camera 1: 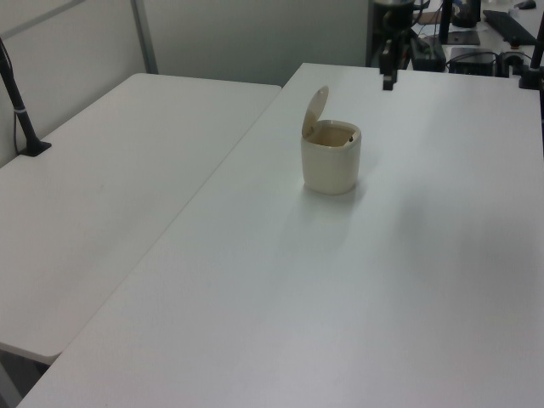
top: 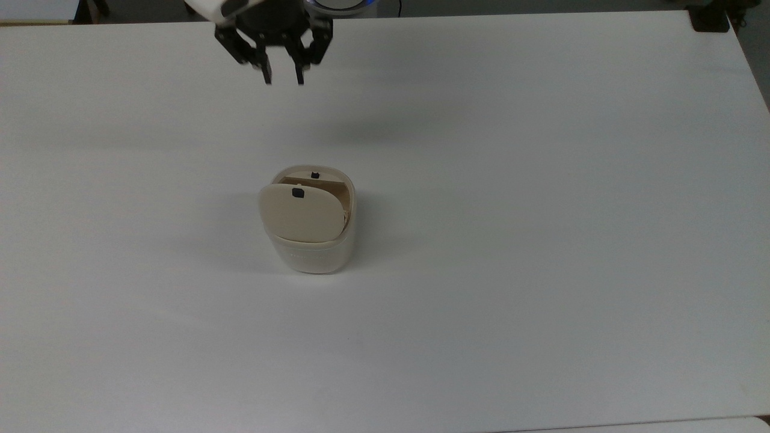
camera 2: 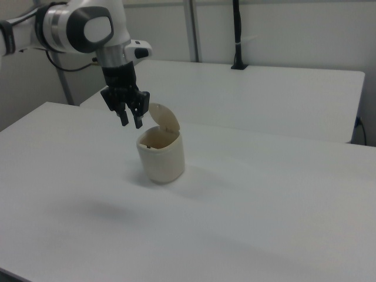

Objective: Open the trash bin

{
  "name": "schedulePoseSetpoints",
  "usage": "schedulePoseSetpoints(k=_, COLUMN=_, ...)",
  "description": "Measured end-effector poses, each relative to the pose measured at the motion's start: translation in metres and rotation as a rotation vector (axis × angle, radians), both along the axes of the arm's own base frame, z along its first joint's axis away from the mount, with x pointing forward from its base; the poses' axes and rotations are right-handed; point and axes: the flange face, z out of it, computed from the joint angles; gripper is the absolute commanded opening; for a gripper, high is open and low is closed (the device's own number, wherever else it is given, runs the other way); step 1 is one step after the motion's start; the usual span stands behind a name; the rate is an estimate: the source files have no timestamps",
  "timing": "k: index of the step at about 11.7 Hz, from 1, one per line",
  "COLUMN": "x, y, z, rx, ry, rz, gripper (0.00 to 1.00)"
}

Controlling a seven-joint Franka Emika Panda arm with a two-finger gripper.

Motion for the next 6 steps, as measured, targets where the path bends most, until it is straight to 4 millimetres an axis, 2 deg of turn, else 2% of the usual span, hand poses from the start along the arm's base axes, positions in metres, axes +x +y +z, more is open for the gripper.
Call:
schedulePoseSetpoints(k=3, x=-0.019, y=-0.022, z=0.015, rx=0.002, ry=0.003, rz=-0.034, gripper=1.00)
schedulePoseSetpoints(k=6, x=-0.023, y=-0.038, z=0.020, rx=0.003, ry=-0.006, rz=-0.059, gripper=1.00)
